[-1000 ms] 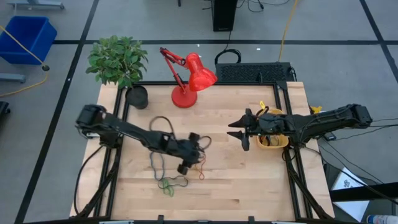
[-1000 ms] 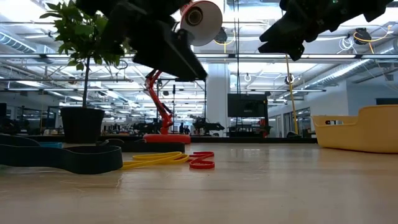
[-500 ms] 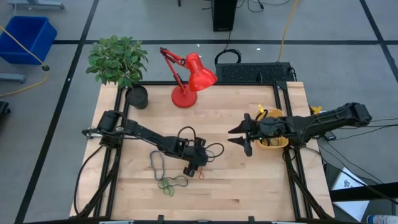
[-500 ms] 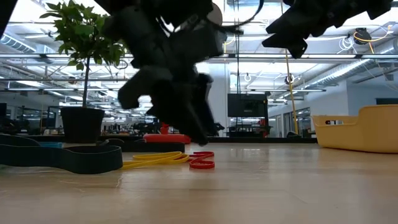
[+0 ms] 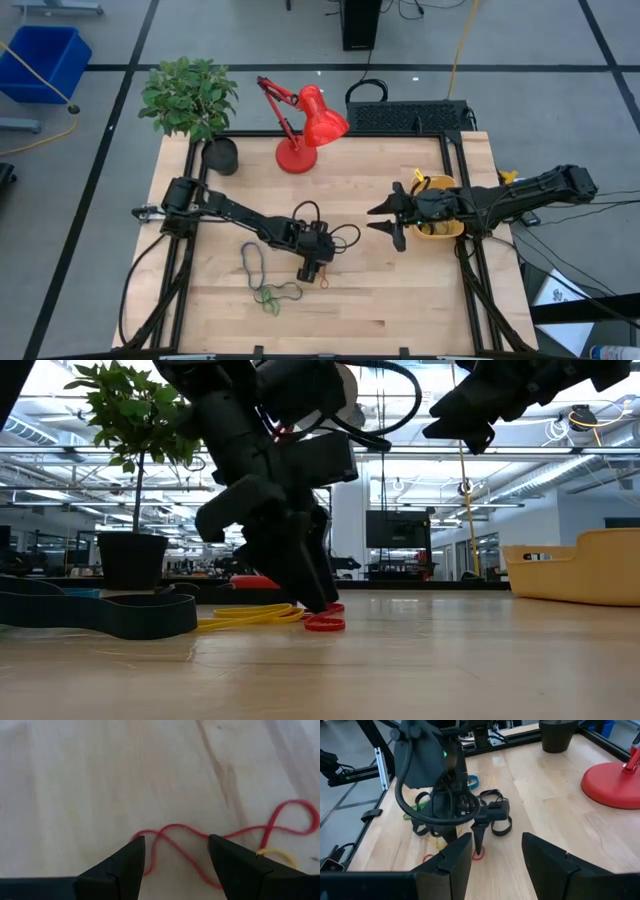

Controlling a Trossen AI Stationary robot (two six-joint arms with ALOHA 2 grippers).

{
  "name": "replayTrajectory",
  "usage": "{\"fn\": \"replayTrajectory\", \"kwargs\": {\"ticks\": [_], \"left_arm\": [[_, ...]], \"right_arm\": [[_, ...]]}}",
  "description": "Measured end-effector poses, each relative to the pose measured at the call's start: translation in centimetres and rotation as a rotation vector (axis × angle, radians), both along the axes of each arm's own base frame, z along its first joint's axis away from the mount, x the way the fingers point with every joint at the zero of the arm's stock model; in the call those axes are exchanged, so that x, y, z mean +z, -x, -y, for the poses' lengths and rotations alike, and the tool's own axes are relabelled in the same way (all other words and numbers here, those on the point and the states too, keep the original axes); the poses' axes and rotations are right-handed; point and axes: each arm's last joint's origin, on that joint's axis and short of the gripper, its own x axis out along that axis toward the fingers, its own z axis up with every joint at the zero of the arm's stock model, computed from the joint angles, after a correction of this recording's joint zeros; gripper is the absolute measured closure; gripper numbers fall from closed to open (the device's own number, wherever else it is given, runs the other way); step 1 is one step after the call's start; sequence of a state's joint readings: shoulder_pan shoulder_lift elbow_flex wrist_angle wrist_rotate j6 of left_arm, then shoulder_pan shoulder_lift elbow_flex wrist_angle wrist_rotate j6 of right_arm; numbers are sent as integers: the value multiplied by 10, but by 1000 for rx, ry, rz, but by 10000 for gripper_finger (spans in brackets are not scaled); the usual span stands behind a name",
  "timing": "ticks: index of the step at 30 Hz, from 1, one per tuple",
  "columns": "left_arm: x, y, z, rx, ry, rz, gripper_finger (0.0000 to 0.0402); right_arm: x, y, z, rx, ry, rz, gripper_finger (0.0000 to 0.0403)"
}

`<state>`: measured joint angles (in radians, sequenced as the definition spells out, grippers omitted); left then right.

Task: Pick and place rubber bands into bin
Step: Put the red rubber band into the yellow bin

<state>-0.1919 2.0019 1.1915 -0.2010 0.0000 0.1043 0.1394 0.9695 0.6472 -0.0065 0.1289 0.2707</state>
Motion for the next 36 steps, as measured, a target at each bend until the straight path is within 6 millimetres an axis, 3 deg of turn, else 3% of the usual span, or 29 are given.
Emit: {"fn": "replayTrajectory", "kwargs": {"ticks": [4,11,26,30,36], "left_arm": [[-11,-1,3,17,25,-30,174],[-11,0,3,64,33,-41,182],[-13,1,3,63,41,-50,388],[-12,1,3,64,39,-45,392],[5,4,1,69,31,-14,397]], "right_arm": [[-1,0,0,0,4,-10,236],[-2,1,0,-2,6,-19,236],[-2,1,0,-3,7,-21,236],[-2,1,0,-3,7,-21,236],[-2,1,0,-4,2,-21,236]]}}
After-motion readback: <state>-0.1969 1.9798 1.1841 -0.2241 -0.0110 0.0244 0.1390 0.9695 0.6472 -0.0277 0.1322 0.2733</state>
